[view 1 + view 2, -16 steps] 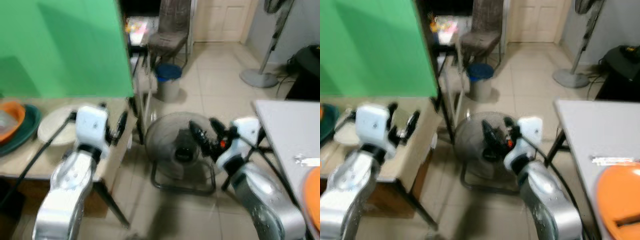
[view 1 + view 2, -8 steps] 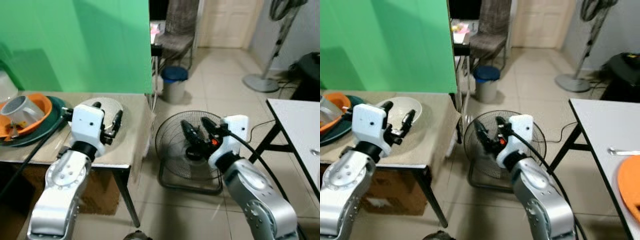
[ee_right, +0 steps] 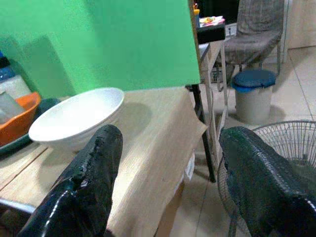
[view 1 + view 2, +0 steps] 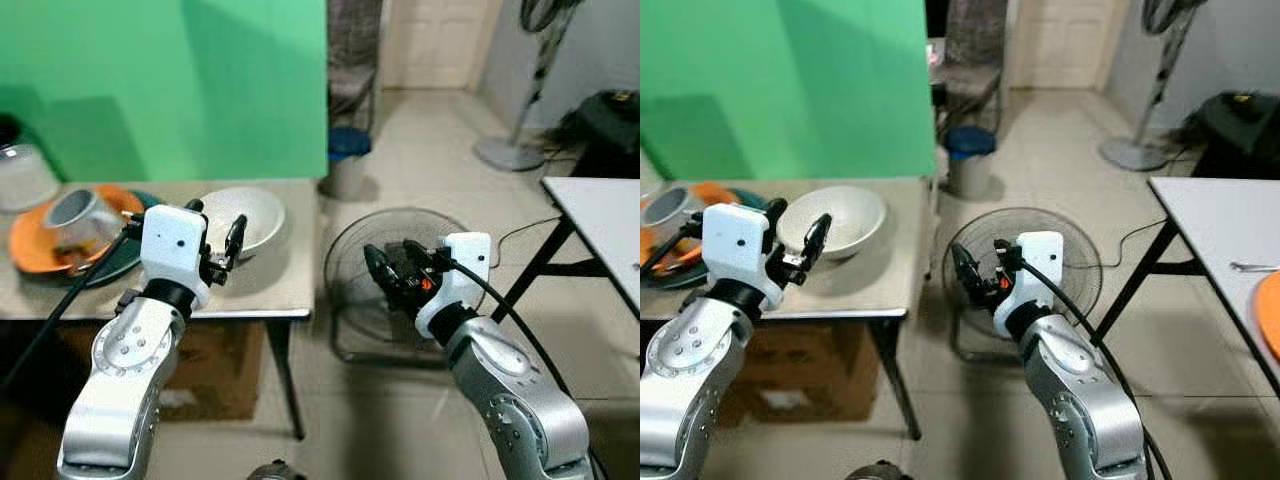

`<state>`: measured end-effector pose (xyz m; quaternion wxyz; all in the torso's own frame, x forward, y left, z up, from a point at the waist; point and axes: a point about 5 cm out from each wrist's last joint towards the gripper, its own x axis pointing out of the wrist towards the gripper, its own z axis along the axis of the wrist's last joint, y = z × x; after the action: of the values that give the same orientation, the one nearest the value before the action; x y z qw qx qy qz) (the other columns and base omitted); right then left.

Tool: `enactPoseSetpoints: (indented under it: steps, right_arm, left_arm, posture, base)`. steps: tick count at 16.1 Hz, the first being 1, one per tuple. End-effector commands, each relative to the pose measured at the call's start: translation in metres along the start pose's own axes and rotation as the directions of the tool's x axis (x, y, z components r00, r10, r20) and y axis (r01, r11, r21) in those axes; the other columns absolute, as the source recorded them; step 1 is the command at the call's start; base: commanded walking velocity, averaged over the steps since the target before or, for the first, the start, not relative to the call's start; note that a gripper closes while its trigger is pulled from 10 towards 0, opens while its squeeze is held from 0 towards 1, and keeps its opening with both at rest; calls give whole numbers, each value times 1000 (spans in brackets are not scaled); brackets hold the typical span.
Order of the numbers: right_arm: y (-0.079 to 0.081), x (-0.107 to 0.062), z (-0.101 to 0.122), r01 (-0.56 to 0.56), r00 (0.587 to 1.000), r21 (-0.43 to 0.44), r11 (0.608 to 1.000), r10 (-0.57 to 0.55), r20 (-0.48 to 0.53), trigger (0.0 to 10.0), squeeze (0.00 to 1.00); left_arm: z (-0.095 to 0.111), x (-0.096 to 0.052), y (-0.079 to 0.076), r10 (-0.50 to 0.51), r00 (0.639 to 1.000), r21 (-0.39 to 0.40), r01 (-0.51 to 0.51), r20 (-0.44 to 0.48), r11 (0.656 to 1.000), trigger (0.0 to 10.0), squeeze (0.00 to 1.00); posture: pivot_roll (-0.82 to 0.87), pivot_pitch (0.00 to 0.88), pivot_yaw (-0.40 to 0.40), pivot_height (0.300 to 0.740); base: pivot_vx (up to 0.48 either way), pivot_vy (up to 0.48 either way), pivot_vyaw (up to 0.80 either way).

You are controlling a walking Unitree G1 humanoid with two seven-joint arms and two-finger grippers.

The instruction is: Setting the table

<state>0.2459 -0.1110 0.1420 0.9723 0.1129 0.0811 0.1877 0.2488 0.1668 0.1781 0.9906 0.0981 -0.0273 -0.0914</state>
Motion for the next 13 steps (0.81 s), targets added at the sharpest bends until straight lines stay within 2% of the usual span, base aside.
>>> enactPoseSetpoints:
  steps: [1,5,6,13]
  right_arm:
    - [-1,1,4,8,1000,-11,1000,-8,10,10000,0]
    - [-1,3,7,26,999,-47,999,-24,24,10000,0]
    - [-2,5,9,41,999,-74,996,-39,36,10000,0]
    - [0,8,10,38,998,-45,998,-36,47,10000,0]
  left_arm:
    - [1,2,1,1,1000,-4,-1,2,1000,10000,0]
    - [0,1,1,-12,1000,-9,12,-5,1000,10000,0]
    - [-1,0,0,-20,1000,-13,20,-9,1000,10000,0]
    - [-3,-3,0,-36,999,-10,35,-22,999,10000,0]
  posture:
    - [216,0,33,727]
    - [216,0,35,727]
    - [216,0,33,727]
    - [225,0,24,727]
  base:
    - [240,0,694]
    - [274,0,800]
    - [277,0,0]
    - [277,0,0]
